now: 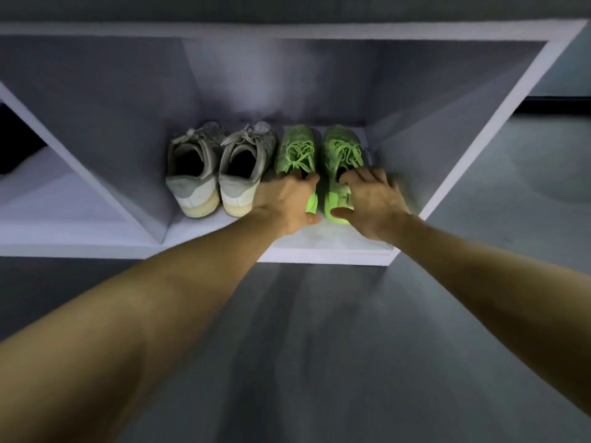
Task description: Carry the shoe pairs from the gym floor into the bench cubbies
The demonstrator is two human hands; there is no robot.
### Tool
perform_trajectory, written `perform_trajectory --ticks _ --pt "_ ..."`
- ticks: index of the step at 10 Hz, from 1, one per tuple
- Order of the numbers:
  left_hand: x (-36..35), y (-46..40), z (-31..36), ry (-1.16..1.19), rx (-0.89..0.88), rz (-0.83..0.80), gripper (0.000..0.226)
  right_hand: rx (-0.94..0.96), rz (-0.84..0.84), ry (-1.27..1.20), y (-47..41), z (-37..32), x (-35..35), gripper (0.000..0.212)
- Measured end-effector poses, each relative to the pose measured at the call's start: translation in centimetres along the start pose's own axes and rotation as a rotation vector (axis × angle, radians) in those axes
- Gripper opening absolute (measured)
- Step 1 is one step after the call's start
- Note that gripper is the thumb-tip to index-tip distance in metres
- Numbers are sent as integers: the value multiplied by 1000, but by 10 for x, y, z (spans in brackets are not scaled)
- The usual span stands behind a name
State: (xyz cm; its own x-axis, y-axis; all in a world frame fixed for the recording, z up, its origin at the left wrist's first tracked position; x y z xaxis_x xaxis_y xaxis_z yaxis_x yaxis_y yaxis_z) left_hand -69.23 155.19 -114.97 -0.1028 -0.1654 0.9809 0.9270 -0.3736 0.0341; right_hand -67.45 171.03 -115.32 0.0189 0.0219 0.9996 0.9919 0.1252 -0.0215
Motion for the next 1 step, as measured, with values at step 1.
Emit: perform_trajectory --ticks 1 --pt "8 21 8 -40 -31 50 62 1 31 11 20 -8 16 54"
Point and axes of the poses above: each hand's wrist, its own y-axis away from the middle knuckle, its own x-axis out of the back of the hand, z = x × y, the point moved 1 cm from there along -y, towards the middle knuckle, and after that the axes turned 8 degrees about y, right-handed, at the moved point
